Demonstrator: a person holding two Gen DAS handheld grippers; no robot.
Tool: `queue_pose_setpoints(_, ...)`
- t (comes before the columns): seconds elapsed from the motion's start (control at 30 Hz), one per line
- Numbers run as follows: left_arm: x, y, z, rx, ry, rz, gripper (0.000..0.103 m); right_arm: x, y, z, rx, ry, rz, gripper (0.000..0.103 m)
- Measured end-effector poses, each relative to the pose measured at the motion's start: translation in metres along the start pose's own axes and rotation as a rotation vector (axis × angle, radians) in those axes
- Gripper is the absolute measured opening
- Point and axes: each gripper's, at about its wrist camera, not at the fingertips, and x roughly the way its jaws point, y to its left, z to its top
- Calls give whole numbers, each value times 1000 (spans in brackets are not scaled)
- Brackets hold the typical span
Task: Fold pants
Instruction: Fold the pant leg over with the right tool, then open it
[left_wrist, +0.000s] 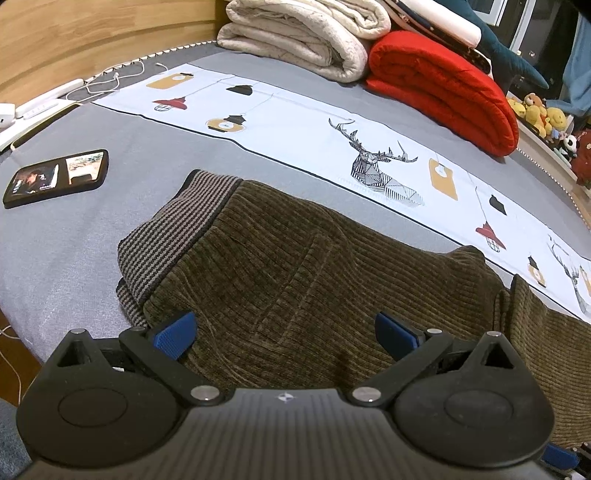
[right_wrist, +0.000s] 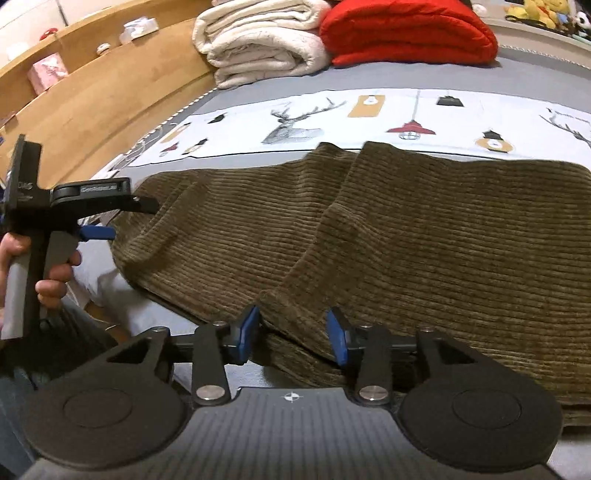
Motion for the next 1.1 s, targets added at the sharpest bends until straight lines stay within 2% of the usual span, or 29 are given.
queue_pose_setpoints(0.07,0,-1,0,2,2,0,103,2,5,-1,-36,-21,-34,43)
queue_pose_setpoints(0.1,0,-2,0,3,2,-1,103,3,8,-1,-56,-35,-47,35)
queue_pose_setpoints(0.13,0,-2,0,4,3,-2,103,4,11,0,-66,-48,-53,11)
queue_pose_setpoints(0.23,1,0,0,0,5,-4,103,-5,17,6,-96,-98,-84,11)
queue_pose_setpoints(0.37,1,1,1,-8,8,-7,103,-32,26,11,-159,-119,-51,10)
queue_pose_setpoints(0.5,1,-3,0,-4,9,-4,103,-18,32,-6,-232,-12,-73,11)
queue_pose_setpoints(0.57,1,-4,-1,1,10,-3,103,-10,33,-16,-250,-13,-92,14)
queue_pose_setpoints(0.6,1,-3,-1,5,11,-2,103,-10,32,-17,-241,-35,-85,23)
queue_pose_setpoints(0.63,2,-3,-2,9,13,0,103,-12,31,-16,-214,-44,-66,40)
queue_pose_setpoints(0.7,3,-2,-3,13,18,1,103,-16,30,-13,-191,-52,-31,57)
queue_pose_setpoints(0.83,3,-1,-1,3,18,-3,103,-4,38,-14,-304,-4,-52,59)
queue_pose_setpoints(0.9,3,-1,-1,1,20,-4,103,4,41,-18,-357,0,-92,58)
queue_pose_setpoints(0.93,3,-1,-1,2,21,-4,103,7,41,-19,-365,-1,-116,40)
queue_pose_setpoints(0.97,3,-1,-1,4,21,-4,103,8,38,-18,-336,-13,-116,38)
queue_pose_setpoints(1.0,3,-1,-1,5,21,-3,103,4,33,-13,-283,-44,-105,27)
queue_pose_setpoints(1.1,3,-1,-2,5,22,-3,103,-17,24,1,-151,-174,-125,26)
